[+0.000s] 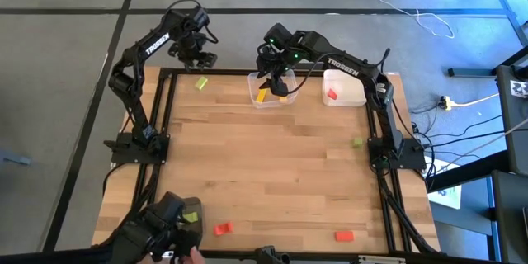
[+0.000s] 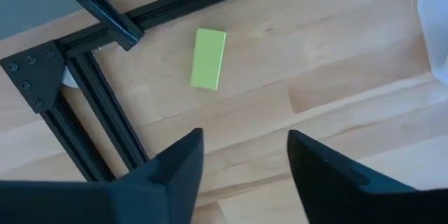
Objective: Sort & place blocks by color
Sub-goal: Put the left green block into the black bin
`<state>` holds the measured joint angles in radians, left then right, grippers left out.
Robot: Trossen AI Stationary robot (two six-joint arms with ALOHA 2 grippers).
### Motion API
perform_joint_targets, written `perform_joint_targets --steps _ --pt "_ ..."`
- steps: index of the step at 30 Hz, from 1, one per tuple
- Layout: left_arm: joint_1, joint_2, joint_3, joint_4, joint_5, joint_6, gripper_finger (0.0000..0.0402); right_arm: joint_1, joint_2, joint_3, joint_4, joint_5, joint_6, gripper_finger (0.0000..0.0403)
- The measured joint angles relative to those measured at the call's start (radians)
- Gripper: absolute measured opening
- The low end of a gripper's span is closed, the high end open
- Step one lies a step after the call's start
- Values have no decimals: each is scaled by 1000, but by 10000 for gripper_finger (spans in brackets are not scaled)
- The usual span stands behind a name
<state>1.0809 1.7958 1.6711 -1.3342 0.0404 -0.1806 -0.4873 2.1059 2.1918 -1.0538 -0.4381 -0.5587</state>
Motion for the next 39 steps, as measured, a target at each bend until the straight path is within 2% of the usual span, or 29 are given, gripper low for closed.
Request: perform_joint_targets --steps 5,10,27,34,39 --pt "6 0 0 32 -9 7 259 0 0 0 0 0 0 210" --pt "5 -2 -28 96 -125 68 293 0 0 0 0 0 0 210" --pt "11 -2 -335 323 -124 74 289 0 0 0 -1 0 0 210" --pt "-12 -2 -377 342 -125 -21 289 0 0 0 -1 0 0 210" --pt "-42 -1 -394 419 -132 -26 289 0 0 0 -1 0 0 210"
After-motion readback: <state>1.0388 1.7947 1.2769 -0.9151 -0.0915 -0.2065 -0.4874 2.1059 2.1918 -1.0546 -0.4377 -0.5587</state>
